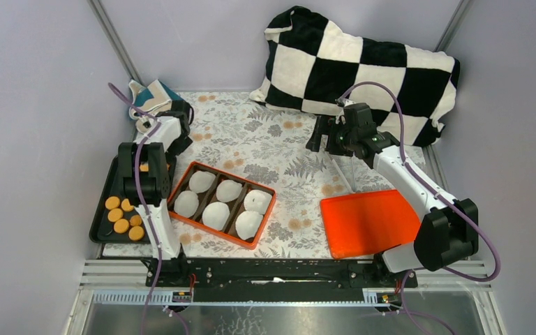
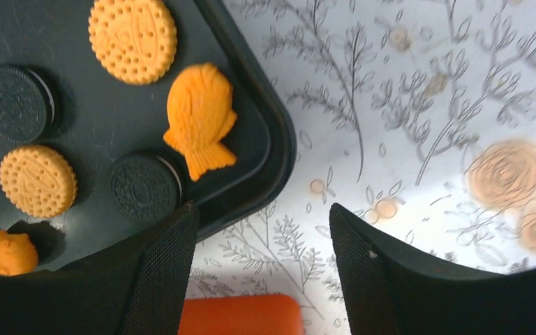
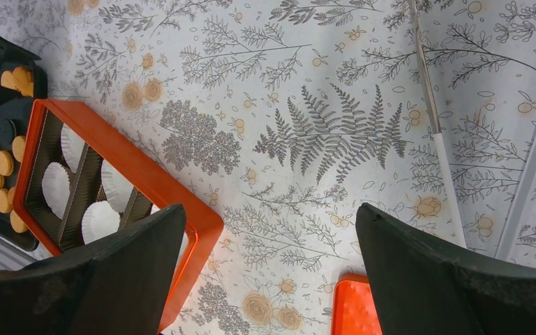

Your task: Pack the cookies

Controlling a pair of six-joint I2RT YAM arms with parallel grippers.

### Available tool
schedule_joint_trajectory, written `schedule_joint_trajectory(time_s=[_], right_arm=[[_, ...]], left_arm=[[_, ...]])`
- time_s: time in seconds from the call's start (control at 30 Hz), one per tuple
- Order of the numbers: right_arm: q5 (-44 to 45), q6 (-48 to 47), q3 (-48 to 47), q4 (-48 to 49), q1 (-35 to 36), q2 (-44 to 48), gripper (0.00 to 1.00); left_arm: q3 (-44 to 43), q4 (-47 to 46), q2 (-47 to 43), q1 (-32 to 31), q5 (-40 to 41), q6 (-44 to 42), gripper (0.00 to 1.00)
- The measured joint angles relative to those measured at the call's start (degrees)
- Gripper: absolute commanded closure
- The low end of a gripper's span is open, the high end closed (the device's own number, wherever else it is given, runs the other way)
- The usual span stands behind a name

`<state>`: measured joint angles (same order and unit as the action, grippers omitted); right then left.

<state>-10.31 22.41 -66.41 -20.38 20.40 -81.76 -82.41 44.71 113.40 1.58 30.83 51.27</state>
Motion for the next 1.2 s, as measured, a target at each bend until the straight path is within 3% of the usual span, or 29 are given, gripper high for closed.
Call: schedule_joint_trajectory(time_s=[0.23,0.43,0.7,0.87,1.03,1.2], right_arm=[[-0.37,0.00,0.42,0.13,0.00,-0.02,0.00],[-0.31,0.02,0.42,0.11,0.00,-0.02,0.00],[-0.07,0.20,0.39,0.17,0.00,-0.04,0.00],[0.35,0.26,0.17,0.15,0.00,-1.33,0.00],[1.62,0.15,0.15,0.07,0.00,-2.32,0.00],[3.19,-0.09,0.11,-0.15,0.00,-2.97,0.00]], left_arm=[[-4.33,-0.85,1.57,3.67,-2.93,-1.42,0.26],[-6.80,-2.64,7.93,5.97,-8.37,-2.32,0.29],[-9.27,-3.82,9.44,4.09,-12.70,-5.60,0.31],[-21.31,-1.60,16.79,-3.02,-16.61,-10.23,0.31],[-36.39,-3.34,25.73,-14.08,-24.55,-13.60,0.31],[-40.50,-9.86,29.16,-23.89,-33.97,-13.90,0.31]])
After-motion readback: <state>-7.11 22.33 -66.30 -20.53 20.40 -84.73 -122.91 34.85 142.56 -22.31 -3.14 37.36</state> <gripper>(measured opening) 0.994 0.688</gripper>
